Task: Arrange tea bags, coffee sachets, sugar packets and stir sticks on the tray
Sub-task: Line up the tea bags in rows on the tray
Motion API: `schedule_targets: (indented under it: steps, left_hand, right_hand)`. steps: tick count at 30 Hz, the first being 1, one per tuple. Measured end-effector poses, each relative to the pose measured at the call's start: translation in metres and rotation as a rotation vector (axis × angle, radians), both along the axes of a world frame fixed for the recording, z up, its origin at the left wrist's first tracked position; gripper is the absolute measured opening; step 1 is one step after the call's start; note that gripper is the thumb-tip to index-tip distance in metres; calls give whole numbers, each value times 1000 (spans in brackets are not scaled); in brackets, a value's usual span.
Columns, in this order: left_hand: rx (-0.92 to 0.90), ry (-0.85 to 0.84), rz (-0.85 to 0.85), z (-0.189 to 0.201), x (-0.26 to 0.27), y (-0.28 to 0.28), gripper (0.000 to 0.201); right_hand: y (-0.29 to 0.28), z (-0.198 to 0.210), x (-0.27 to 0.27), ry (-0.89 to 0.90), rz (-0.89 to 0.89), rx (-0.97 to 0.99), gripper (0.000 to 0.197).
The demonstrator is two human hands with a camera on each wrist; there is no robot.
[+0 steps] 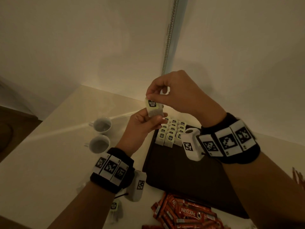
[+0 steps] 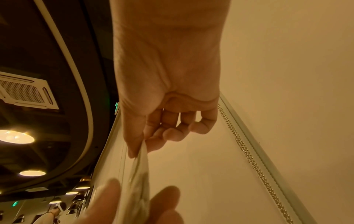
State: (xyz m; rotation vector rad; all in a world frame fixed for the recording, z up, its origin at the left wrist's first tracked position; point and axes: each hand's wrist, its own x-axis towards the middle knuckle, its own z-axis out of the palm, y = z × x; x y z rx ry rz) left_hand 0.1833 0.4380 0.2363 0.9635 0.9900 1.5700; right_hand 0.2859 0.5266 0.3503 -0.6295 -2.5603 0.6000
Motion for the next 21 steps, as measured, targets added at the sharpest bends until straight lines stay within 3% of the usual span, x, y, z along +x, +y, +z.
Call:
schedule_targets:
  steps: [13, 21]
  left_hand:
    - [47, 13, 50, 6, 1, 0, 10]
    - [41, 185, -6, 4, 0, -2, 23]
  right_hand:
    - [-4, -10, 11, -19, 6, -81, 4]
    - [-1, -25, 25, 58, -34, -110, 5]
